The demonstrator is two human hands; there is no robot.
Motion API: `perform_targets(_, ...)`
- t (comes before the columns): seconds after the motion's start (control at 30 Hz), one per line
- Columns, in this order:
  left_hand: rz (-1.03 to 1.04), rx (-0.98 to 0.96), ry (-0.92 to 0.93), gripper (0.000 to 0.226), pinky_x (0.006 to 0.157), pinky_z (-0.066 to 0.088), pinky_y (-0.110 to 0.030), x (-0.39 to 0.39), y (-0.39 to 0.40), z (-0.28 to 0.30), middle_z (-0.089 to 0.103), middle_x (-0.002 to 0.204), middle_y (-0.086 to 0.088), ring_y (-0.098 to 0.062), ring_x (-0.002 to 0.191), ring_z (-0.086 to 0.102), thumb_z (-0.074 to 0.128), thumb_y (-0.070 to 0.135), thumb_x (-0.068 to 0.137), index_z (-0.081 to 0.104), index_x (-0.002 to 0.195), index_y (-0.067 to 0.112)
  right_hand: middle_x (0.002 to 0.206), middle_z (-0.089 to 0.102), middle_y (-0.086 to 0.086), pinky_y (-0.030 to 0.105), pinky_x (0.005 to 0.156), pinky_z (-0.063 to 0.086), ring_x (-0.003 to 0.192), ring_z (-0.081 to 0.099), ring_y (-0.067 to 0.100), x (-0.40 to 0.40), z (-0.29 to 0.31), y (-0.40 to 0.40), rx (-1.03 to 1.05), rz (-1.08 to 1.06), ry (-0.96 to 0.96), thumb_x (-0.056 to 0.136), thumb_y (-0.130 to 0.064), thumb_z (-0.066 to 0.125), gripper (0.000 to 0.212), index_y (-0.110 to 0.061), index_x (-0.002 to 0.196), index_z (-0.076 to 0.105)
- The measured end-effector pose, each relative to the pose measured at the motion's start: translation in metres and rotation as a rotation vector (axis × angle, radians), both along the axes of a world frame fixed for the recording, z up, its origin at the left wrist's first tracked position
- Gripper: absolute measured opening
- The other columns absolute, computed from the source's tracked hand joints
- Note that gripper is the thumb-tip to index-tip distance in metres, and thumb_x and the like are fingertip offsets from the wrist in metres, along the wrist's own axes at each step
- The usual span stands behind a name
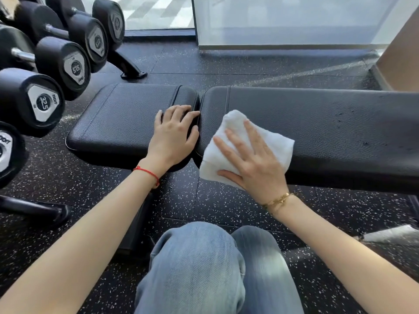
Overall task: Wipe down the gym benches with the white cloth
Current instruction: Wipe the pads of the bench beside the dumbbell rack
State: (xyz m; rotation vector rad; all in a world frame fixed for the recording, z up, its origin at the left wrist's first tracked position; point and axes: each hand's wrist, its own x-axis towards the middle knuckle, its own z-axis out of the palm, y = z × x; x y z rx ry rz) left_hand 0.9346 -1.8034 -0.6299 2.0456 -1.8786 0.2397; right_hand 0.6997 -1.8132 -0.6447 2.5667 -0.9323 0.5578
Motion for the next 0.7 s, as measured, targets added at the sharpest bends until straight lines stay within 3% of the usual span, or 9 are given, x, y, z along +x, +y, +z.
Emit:
perform_targets(0.1,-0.010,-0.008,-0.017,0.051,0.116,0.022,-0.053,0.002,0.001,-0.001,0.049,0.142,0.001,-0.024,0.136,0.038,0.033,0.045,0.093,0.053,0.136,0.027,0.154,0.039,0.004,0.046,0.108,0.043,0.144,0.031,0.035,-0.031,-0.002,-0.002,-0.004,-0.027,-0.031,0.095,-0.066,0.042,0.068,-0.025,0.149,0.039)
perform_targets(0.2,0.000,-0.003,-0.030,0.051,0.116,0.022,-0.054,-0.001,0.001,-0.001,0.048,0.142,0.000,-0.025,0.136,0.038,0.032,0.044,0.092,0.052,0.136,0.026,0.153,0.041,0.004,0.049,0.108,0.041,0.145,0.030,0.035,-0.066,0.000,-0.004,0.052,-0.114,-0.095,0.093,-0.066,0.047,0.070,-0.023,0.148,0.041)
perform_targets(0.33,0.011,-0.005,-0.035,0.050,0.115,0.023,-0.056,-0.004,0.000,-0.001,0.049,0.141,-0.003,-0.028,0.134,0.038,0.033,0.042,0.091,0.052,0.134,0.024,0.151,0.043,0.010,0.054,0.114,0.030,0.146,0.022,0.042,-0.022,0.003,-0.005,0.137,-0.078,-0.065,0.093,-0.068,0.041,0.073,-0.017,0.145,0.046)
perform_targets(0.43,0.005,-0.010,-0.030,0.050,0.115,0.023,-0.055,-0.004,0.001,-0.001,0.049,0.141,-0.002,-0.027,0.134,0.039,0.033,0.041,0.091,0.053,0.134,0.025,0.154,0.038,0.008,0.049,0.116,0.028,0.148,0.021,0.036,0.001,0.008,-0.005,0.181,-0.046,-0.060,0.095,-0.070,0.033,0.073,-0.020,0.148,0.042)
perform_targets(0.5,0.006,-0.010,-0.034,0.051,0.115,0.024,-0.055,-0.004,0.001,0.000,0.049,0.141,-0.002,-0.027,0.134,0.039,0.032,0.042,0.092,0.053,0.134,0.025,0.156,0.037,0.007,0.047,0.116,0.030,0.145,0.026,0.036,-0.019,0.011,-0.011,0.226,-0.075,-0.093,0.098,-0.065,0.030,0.068,-0.021,0.150,0.038)
perform_targets(0.6,0.012,-0.003,-0.045,0.050,0.115,0.024,-0.056,-0.004,0.001,-0.001,0.049,0.142,-0.002,-0.028,0.135,0.039,0.032,0.041,0.092,0.052,0.135,0.024,0.148,0.046,0.014,0.051,0.110,0.036,0.131,0.042,0.041,-0.055,0.019,-0.039,0.224,-0.204,-0.144,0.099,-0.052,0.035,0.059,-0.015,0.143,0.047)
perform_targets(0.63,0.015,-0.002,-0.050,0.050,0.114,0.024,-0.056,-0.005,0.000,-0.001,0.049,0.141,-0.003,-0.028,0.135,0.039,0.032,0.041,0.092,0.052,0.135,0.024,0.148,0.045,0.015,0.053,0.110,0.035,0.132,0.040,0.042,-0.060,0.025,-0.056,0.265,-0.271,-0.121,0.097,-0.052,0.033,0.061,-0.014,0.142,0.048)
perform_targets(0.7,0.018,-0.006,-0.054,0.050,0.114,0.025,-0.056,-0.006,0.000,-0.001,0.049,0.141,-0.003,-0.028,0.134,0.040,0.032,0.040,0.092,0.053,0.134,0.023,0.159,0.028,0.010,0.054,0.118,0.018,0.144,0.022,0.040,-0.051,0.036,-0.092,0.461,-0.415,-0.068,0.092,-0.061,0.019,0.071,-0.024,0.150,0.034)
